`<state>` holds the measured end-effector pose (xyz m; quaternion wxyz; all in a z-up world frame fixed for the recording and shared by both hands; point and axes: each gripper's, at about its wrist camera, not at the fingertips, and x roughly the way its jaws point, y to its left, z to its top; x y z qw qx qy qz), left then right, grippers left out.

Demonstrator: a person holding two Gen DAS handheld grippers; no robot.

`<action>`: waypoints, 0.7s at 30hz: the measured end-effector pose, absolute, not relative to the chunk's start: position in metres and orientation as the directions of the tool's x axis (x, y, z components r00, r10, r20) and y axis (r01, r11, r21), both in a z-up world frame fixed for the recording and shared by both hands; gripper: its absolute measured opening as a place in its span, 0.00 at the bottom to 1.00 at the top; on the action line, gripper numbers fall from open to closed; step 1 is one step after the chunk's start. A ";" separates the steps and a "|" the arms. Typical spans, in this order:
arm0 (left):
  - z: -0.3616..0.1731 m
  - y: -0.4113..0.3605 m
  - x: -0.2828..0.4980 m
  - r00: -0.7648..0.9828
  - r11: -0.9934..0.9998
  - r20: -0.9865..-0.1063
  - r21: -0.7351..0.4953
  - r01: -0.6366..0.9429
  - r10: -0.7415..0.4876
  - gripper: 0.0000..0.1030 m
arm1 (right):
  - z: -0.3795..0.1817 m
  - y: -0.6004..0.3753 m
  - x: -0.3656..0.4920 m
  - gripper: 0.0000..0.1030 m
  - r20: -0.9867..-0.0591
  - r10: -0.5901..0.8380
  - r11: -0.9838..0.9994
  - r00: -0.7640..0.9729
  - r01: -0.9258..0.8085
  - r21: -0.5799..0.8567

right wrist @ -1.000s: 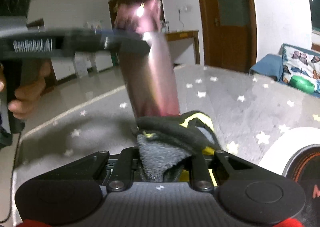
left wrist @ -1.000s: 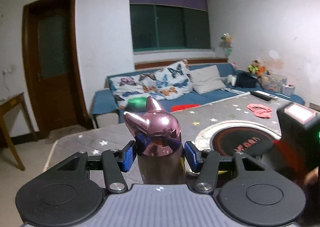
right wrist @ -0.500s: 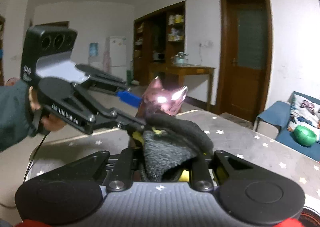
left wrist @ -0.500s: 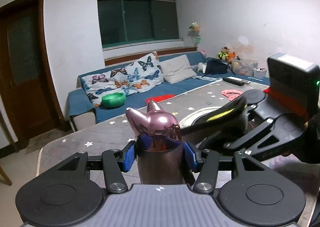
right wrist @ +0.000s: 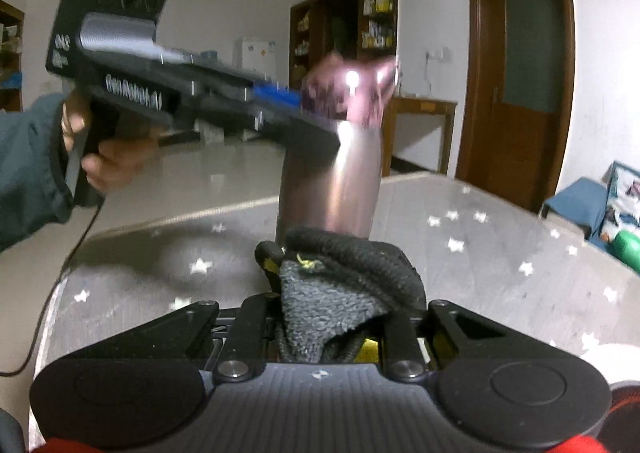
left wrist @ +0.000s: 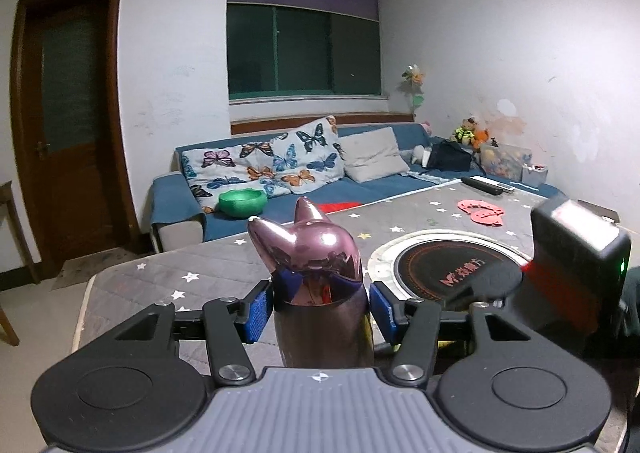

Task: Clean container
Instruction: 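Rub the sponge up and down the thermos body with the right gripper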

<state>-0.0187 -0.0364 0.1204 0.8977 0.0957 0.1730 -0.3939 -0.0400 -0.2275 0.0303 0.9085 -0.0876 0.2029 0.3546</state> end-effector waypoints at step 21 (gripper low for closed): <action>0.118 -0.049 -0.063 0.838 0.859 -0.284 0.082 0.505 -0.466 0.55 | 0.013 -0.218 -0.034 0.17 -0.509 0.565 0.770 0.649 -0.636 0.043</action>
